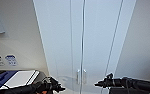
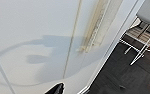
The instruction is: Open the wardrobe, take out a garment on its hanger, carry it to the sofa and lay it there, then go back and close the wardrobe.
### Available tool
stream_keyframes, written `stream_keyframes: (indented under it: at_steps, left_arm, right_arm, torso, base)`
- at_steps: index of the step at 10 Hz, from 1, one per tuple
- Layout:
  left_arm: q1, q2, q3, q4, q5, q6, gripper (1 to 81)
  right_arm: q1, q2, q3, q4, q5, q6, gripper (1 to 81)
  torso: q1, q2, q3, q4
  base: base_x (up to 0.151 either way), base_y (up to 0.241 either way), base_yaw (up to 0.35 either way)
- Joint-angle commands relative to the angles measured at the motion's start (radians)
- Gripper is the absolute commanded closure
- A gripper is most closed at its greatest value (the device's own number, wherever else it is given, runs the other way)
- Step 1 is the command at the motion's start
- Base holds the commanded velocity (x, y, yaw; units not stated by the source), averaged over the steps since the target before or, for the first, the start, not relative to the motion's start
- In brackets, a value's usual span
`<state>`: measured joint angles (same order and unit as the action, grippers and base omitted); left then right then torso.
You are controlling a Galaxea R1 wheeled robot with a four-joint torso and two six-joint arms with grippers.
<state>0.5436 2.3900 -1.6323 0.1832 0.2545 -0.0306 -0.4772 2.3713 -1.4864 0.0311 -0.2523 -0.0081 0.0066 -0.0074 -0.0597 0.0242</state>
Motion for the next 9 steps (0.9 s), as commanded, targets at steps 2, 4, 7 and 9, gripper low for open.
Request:
stream_keyframes:
  at_steps: [2, 4, 7, 9]
  left_arm:
    - [-0.184, 0.068, -0.070, -0.014, 0.026, -0.028, 1.0]
    - [-0.184, 0.116, -0.107, -0.014, 0.028, -0.028, 1.0]
    - [-0.182, 0.210, -0.199, -0.014, 0.026, -0.031, 1.0]
    - [-0.184, 0.238, -0.231, -0.013, 0.028, -0.029, 1.0]
  right_arm:
    - [0.223, 0.056, -0.095, 0.018, -0.008, 0.034, 1.0]
    - [0.228, 0.087, -0.116, 0.016, 0.002, 0.043, 1.0]
    - [0.228, 0.159, -0.170, 0.016, 0.001, 0.045, 1.0]
    - [0.229, 0.188, -0.196, 0.016, 0.002, 0.043, 1.0]
  torso:
    - [0.000, 0.000, 0.000, 0.000]
    - [0.001, 0.000, -0.001, 0.000]
    - [0.001, 0.001, -0.001, 0.000]
    - [0.001, 0.001, -0.002, 0.000]
  base:
    - [0.000, 0.000, 0.000]
    - [0.000, 0.000, 0.000]
    - [0.000, 0.000, 0.000]
    - [0.000, 0.000, 0.000]
